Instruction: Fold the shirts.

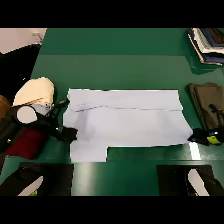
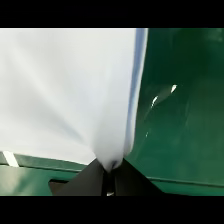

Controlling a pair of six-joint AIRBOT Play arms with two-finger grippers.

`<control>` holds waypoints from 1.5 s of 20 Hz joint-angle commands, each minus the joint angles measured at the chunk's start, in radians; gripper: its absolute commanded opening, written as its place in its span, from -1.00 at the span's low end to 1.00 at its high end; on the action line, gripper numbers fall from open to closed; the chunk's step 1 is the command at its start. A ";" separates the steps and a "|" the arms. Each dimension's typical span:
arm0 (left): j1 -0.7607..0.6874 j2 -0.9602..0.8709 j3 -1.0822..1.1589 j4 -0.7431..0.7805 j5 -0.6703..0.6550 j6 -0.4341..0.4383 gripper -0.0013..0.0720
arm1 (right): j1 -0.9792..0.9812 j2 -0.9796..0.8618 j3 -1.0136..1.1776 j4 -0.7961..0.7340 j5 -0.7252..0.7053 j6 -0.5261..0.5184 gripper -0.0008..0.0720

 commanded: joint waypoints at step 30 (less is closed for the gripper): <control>0.072 -0.592 0.646 0.151 0.287 0.022 -0.88 | -0.041 -0.848 0.656 0.297 -0.104 -0.060 0.66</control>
